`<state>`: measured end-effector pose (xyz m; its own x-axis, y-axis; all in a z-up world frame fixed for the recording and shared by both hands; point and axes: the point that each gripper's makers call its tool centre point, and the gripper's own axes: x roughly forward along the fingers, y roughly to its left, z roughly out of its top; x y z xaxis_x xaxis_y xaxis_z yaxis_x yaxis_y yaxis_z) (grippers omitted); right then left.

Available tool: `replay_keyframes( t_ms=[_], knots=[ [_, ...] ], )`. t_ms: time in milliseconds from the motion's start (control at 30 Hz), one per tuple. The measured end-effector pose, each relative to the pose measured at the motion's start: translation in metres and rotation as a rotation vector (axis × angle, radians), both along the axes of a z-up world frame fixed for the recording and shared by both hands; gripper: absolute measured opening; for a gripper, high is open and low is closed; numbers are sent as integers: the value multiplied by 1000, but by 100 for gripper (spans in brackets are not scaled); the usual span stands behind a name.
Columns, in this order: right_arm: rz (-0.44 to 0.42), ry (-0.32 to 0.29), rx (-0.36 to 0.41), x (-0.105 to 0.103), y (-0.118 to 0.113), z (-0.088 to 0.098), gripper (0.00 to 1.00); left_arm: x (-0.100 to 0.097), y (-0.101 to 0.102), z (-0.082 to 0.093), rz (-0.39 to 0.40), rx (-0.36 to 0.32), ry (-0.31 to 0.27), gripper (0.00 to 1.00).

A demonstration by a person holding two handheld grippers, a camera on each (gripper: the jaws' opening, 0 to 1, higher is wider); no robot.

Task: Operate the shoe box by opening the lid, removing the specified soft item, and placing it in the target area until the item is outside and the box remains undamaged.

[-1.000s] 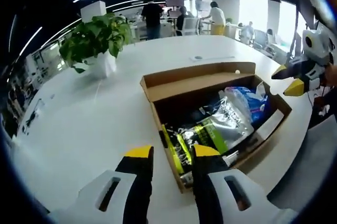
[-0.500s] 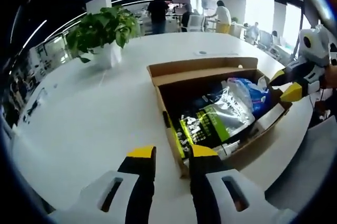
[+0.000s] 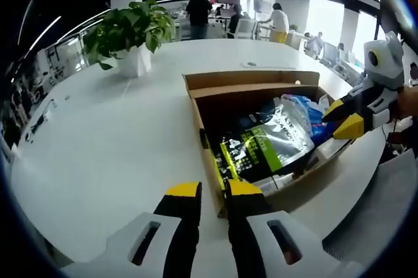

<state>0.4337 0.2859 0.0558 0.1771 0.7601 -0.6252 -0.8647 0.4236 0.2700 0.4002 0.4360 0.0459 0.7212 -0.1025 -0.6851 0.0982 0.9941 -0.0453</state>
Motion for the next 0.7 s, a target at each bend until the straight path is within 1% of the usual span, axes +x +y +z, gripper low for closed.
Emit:
replay_keyframes(
  t_ms=[167,467,700],
  knots=[
    [7,31,-25,-1,5,-7,21,0,-4,-1,3,-23,1,6],
    [11,60,-86,0,7,-20,19,0,-3,-1,16,-37,2,5],
    [3,78,-106,3,9,-26,17,1,-3,-1,17,-34,0,5]
  ],
)
